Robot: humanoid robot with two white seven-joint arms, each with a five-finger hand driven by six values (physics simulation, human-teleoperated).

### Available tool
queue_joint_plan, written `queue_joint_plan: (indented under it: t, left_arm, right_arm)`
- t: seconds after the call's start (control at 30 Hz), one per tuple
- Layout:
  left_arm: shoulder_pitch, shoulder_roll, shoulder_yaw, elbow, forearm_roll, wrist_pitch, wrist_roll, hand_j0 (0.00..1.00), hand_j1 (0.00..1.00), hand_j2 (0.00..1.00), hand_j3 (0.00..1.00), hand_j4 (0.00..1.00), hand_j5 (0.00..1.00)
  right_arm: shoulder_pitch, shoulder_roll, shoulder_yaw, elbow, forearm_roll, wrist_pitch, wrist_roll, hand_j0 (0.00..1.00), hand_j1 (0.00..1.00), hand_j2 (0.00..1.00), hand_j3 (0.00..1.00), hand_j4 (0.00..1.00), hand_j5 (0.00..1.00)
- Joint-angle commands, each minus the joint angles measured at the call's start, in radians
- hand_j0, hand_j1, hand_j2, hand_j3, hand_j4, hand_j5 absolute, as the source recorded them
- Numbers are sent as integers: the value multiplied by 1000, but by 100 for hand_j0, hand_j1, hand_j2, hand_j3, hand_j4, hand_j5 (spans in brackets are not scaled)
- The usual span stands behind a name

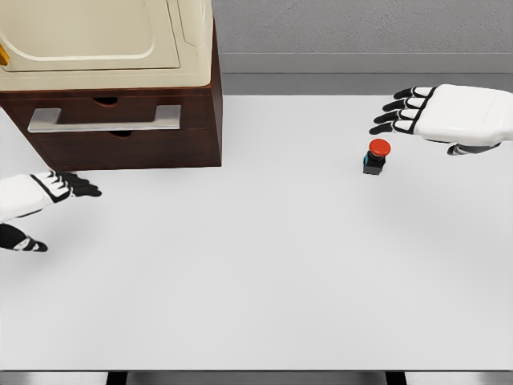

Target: Open the cabinet drawer with left arm, and place a switch into the drawer with right arm

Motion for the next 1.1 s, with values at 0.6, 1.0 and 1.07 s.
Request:
queue_joint_plan:
  t: [0.6,1.0,1.07]
  left_arm:
    - [-204,83,-71,-89,441,1,-157,100,100,100,100,100,100]
    - [-325,-138,-79,-87,594,206,-332,99,99,99,99,99,99]
    - [-334,-138,-81,-86,594,232,-332,97,97,97,97,97,97]
  right_arm:
    - [-87,159,85,259,53,3,0,100,100,100,100,100,100]
    - [-132,251,180,383,125,3,0,100,100,100,100,100,100]
    - [-138,251,195,411,142,3,0,100,100,100,100,100,100]
